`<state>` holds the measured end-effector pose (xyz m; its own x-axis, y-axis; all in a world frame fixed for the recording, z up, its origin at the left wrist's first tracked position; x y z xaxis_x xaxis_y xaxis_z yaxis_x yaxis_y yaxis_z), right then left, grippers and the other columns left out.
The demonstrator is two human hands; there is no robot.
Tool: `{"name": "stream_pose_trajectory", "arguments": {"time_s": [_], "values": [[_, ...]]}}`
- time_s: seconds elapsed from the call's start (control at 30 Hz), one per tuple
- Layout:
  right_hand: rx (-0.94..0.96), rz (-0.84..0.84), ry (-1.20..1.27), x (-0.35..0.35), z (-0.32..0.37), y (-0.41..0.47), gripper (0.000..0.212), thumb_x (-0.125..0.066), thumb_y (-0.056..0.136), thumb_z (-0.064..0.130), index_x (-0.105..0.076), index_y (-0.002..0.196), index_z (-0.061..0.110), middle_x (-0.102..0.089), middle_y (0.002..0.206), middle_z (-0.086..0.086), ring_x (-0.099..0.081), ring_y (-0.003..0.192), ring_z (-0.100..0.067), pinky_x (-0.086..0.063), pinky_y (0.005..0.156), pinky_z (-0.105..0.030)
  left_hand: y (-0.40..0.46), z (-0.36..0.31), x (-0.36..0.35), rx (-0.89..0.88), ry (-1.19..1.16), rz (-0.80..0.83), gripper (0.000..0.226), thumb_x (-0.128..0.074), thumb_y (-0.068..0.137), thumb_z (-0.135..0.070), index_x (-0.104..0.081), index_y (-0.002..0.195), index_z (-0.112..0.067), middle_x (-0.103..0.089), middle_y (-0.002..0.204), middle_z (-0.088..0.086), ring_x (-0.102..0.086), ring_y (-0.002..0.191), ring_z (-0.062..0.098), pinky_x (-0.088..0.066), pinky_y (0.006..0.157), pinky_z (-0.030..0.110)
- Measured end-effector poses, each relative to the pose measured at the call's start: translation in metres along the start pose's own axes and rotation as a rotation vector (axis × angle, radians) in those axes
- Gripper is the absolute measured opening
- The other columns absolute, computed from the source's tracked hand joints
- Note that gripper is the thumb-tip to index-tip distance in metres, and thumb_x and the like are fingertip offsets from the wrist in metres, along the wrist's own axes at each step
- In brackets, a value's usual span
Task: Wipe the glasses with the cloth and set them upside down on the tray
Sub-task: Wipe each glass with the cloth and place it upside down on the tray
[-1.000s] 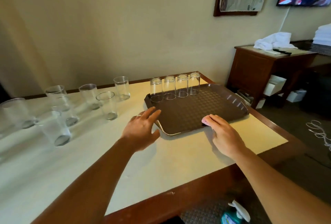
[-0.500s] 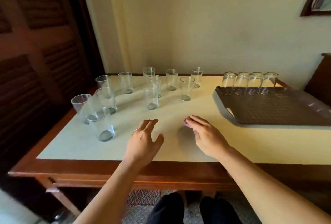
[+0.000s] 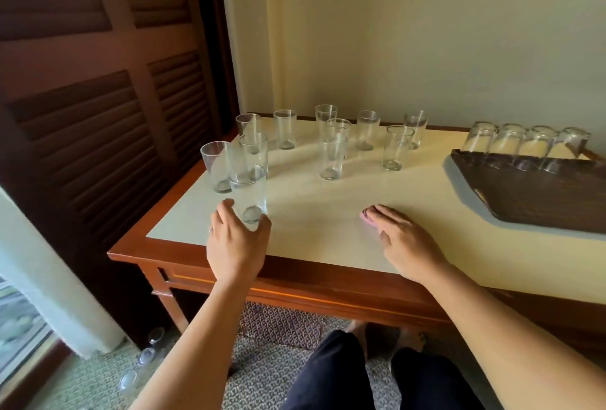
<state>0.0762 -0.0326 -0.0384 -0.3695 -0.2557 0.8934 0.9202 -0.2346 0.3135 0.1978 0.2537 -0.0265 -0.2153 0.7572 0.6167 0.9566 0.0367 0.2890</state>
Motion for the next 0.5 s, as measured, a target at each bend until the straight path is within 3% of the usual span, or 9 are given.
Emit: {"name": "stream_pose_trajectory", "arguments": {"time_s": [0.13,0.3,0.4,0.5], "values": [[-0.015,0.027,-0.019,0.000,-0.002,-0.001,0.053,-0.045,0.103,0.003,-0.046,0.153,0.022,-0.037,0.163,0.006,-0.034,0.150,-0.013,-0.017,0.112,-0.012,0.017,-0.003,-0.012,-0.048,0.018,0.104,0.081,-0.066,0.094,-0.054,-0.030,0.154,-0.013,-0.058,0.145,0.018,-0.059,0.126,0.042,-0.046,0.104,0.052],[-0.025,0.041,-0.016,-0.003,-0.004,-0.001,0.053,-0.044,0.104,0.005,-0.043,0.155,0.024,-0.033,0.164,0.007,-0.031,0.151,-0.012,-0.018,0.115,-0.015,0.037,-0.004,-0.026,-0.029,-0.017,0.115,0.078,-0.066,0.093,-0.058,-0.033,0.152,-0.019,-0.060,0.144,0.009,-0.058,0.130,0.035,-0.042,0.110,0.051],[-0.027,0.046,-0.009,-0.004,-0.005,0.000,0.053,-0.044,0.105,0.007,-0.043,0.154,0.025,-0.033,0.164,0.009,-0.031,0.151,-0.011,-0.021,0.117,-0.018,0.044,-0.008,-0.032,-0.025,-0.113,0.118,0.074,-0.074,0.091,-0.052,-0.041,0.149,-0.020,-0.063,0.137,0.007,-0.060,0.124,0.031,-0.049,0.104,0.050],[-0.031,0.035,0.012,-0.005,-0.006,0.000,0.053,-0.045,0.104,0.006,-0.045,0.153,0.026,-0.036,0.162,0.010,-0.033,0.150,-0.011,-0.026,0.117,-0.020,0.041,-0.020,-0.039,-0.020,-0.372,0.130,0.072,-0.085,0.085,-0.040,-0.050,0.145,-0.018,-0.061,0.124,0.008,-0.063,0.114,0.029,-0.056,0.092,0.043]]}}
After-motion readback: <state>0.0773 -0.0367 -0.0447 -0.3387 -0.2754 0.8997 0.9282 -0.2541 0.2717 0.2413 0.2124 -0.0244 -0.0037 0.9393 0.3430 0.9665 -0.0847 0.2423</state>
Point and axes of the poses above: each hand's wrist, its own y-axis towards the middle knuckle, its own x-axis out of the back of the hand, z = x × y, the point moved 5 cm from there along y, towards the middle knuckle
